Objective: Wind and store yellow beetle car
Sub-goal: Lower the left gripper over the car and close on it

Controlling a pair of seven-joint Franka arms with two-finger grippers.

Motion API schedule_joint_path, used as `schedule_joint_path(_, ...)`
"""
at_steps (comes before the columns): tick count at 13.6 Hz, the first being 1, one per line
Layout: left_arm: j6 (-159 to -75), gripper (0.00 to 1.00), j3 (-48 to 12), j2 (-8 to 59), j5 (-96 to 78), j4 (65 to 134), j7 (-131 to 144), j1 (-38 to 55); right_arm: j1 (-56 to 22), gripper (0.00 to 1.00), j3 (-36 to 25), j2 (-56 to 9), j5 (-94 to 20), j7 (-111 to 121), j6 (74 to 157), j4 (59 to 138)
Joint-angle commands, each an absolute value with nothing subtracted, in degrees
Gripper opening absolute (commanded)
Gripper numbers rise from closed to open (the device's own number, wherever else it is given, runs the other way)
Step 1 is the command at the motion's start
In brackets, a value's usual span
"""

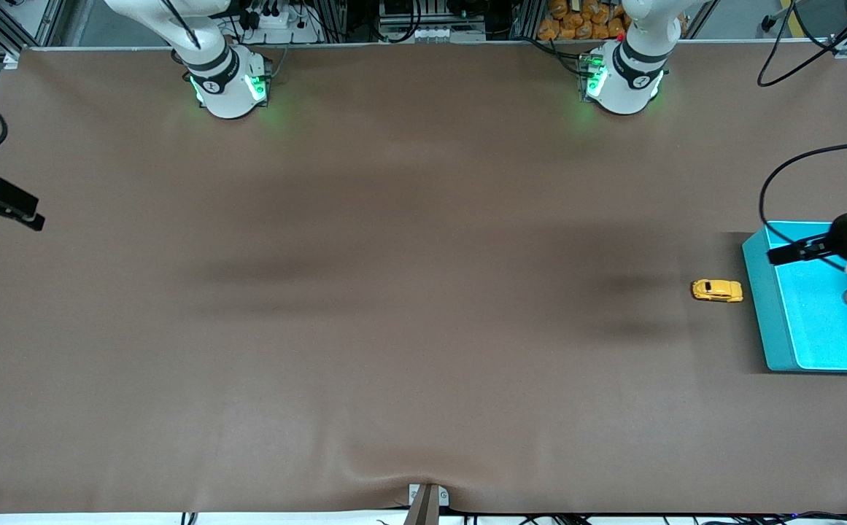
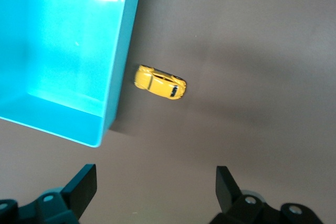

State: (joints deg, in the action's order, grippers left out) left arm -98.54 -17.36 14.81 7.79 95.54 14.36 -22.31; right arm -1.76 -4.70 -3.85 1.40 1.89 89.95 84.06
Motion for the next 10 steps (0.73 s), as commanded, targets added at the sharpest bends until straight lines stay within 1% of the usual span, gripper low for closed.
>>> schedule_joint_path(1, -106.1, 1.00, -17.8, 11.6, 5.6, 105.2, 23.8, -23.1, -2.6, 1.00, -5.0, -0.3, 1.3, 0.4, 91.6, 88.7)
schedule_joint_path(6, -121.2, 1.00, -17.7, 12.5, 0.8, 115.4, 34.6, -26.5, -3.0, 1.00, -5.0, -0.4, 1.4, 0.3, 91.3, 88.0)
schedule_joint_path(10, -136.0, 1.00, -17.7, 14.9, 0.8, 122.2, 45.9, -27.2, -2.9, 1.00, -5.1, -0.3, 1.4, 0.4, 89.7, 87.9)
